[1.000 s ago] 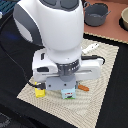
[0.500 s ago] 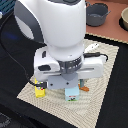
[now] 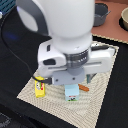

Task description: Interact with the objects in diverse but meaningful ways.

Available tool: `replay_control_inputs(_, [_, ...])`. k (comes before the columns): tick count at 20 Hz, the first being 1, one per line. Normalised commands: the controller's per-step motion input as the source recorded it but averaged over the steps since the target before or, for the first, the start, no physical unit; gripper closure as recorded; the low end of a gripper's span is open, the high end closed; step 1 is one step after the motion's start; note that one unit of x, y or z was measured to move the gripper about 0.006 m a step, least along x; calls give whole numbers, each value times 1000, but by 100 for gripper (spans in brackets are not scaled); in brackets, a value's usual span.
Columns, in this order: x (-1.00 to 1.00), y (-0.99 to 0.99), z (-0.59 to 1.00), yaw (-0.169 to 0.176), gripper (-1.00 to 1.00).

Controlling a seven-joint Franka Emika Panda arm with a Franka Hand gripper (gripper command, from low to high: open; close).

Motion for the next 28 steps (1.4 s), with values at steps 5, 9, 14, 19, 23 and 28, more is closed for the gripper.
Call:
replay_control_inputs(5, [203, 799, 454, 78, -100])
replay_control_inputs(9, [420, 683, 320, 137, -100])
replay_control_inputs(14, [331, 394, 130, 273, -100])
replay_control_inputs(19, [338, 403, 92, 269, -100])
replay_control_inputs(23, [371, 492, 49, 226, -100])
replay_control_inputs(28, [266, 591, 2, 184, -100])
